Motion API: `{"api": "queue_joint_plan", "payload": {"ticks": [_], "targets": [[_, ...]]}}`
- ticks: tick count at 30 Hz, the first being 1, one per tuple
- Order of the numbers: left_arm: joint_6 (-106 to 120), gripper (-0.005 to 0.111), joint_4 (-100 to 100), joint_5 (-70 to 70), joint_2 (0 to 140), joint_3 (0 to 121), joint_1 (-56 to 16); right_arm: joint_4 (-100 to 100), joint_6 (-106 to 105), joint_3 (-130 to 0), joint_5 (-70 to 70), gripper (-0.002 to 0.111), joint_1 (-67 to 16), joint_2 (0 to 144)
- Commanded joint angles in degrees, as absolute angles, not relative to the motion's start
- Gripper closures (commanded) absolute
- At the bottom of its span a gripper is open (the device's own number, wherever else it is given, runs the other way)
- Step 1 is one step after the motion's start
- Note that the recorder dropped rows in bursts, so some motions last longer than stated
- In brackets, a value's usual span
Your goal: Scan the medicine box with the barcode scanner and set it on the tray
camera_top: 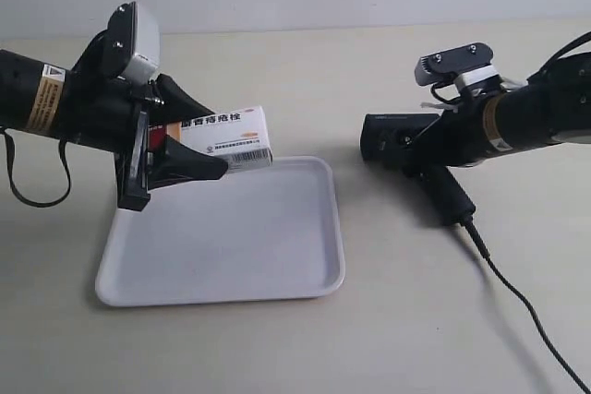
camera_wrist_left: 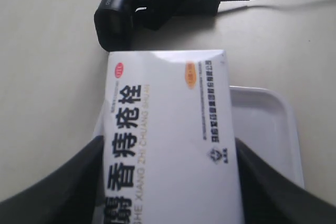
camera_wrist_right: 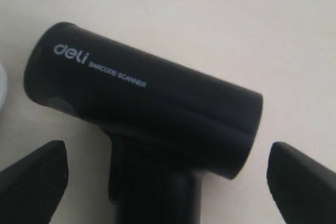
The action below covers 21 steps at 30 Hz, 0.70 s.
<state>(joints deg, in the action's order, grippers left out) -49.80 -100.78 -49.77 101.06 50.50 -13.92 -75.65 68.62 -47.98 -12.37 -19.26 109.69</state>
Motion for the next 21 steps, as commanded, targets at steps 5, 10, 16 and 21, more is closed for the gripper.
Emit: {"api": "queue_joint_plan", "payload": {"ticks": [5, 10, 16, 21], "targets": [[-50.01, 0.105, -99.95, -49.62, 100.72, 49.34, -14.10, -77.35, 63.83, -50.23, -11.70, 0.048, -19.35, 111.92], [-49.90, 0.105, -99.95, -49.35, 100.72, 48.55, -14.10, -77.35, 62.97, -50.23, -10.95, 0.081, -19.35, 111.14], [-49.67, 0.105, -99.95, -48.22, 100.72, 48.17, -14.10, -78.46, 62.97, -48.13, -7.01, 0.107, -19.35, 102.63], [-49.67, 0.105, -99.95, -47.95, 100.72, 48.17, -14.10, -81.26, 62.97, -43.14, -7.41, 0.108, -19.35, 94.97]]}}
